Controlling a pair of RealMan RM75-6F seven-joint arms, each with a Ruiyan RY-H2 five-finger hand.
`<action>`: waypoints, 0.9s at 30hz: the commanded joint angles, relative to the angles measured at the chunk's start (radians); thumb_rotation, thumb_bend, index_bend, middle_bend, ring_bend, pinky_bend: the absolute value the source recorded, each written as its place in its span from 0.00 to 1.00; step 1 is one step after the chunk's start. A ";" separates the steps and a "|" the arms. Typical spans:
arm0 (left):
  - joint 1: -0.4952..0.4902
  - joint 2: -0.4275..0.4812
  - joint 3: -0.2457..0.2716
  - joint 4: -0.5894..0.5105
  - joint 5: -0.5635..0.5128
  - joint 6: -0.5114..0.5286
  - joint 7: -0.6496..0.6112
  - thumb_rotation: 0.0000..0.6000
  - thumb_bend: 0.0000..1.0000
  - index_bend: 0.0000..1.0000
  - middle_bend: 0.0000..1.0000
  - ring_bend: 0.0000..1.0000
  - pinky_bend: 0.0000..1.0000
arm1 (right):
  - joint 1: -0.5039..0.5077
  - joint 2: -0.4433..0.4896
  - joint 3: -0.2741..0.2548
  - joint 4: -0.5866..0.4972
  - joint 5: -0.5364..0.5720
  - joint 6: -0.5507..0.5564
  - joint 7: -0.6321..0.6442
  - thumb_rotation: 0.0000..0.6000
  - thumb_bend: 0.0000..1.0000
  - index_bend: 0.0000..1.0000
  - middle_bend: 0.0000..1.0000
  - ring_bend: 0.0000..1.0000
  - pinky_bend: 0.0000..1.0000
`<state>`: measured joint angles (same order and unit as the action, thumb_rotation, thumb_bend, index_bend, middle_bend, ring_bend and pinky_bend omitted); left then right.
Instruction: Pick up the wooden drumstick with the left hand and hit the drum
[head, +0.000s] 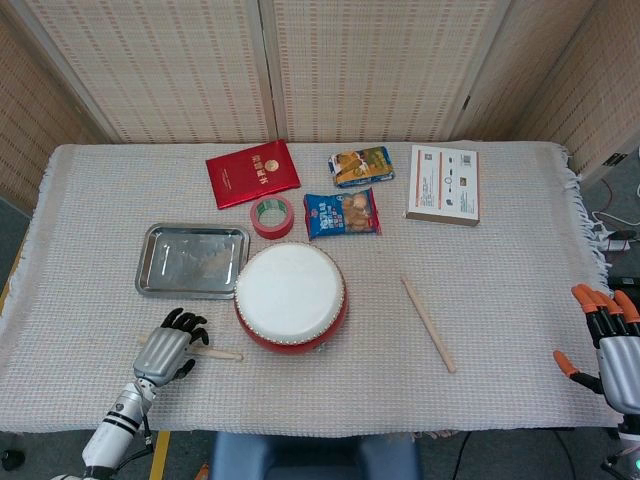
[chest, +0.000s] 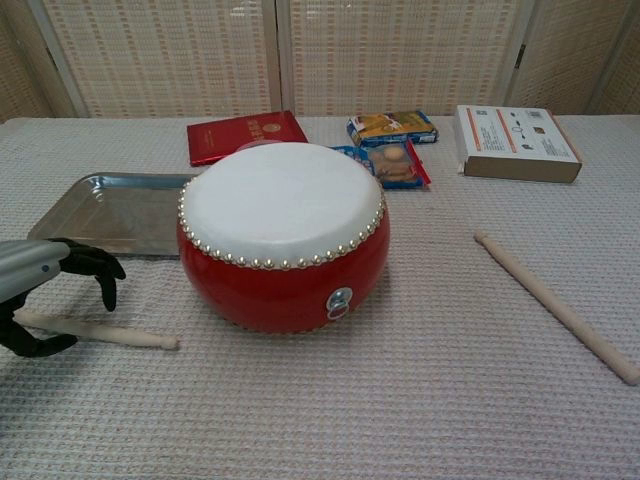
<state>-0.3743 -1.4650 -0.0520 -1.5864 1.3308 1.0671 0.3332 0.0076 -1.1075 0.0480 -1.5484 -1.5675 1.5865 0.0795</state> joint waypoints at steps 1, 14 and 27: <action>-0.019 -0.023 -0.011 -0.005 -0.058 -0.033 0.035 1.00 0.31 0.45 0.18 0.11 0.07 | 0.001 -0.001 -0.001 0.004 0.000 -0.004 0.005 1.00 0.23 0.00 0.07 0.00 0.00; -0.042 -0.072 -0.018 -0.001 -0.162 -0.036 0.077 1.00 0.36 0.48 0.17 0.09 0.07 | 0.001 -0.001 -0.002 0.014 0.002 -0.009 0.019 1.00 0.23 0.00 0.07 0.00 0.00; -0.053 -0.090 -0.010 0.019 -0.187 -0.029 0.061 1.00 0.36 0.51 0.18 0.09 0.07 | 0.004 0.004 -0.005 0.013 0.006 -0.024 0.026 1.00 0.23 0.00 0.07 0.00 0.00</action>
<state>-0.4276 -1.5533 -0.0618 -1.5694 1.1438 1.0360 0.3964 0.0120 -1.1030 0.0429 -1.5350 -1.5615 1.5629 0.1058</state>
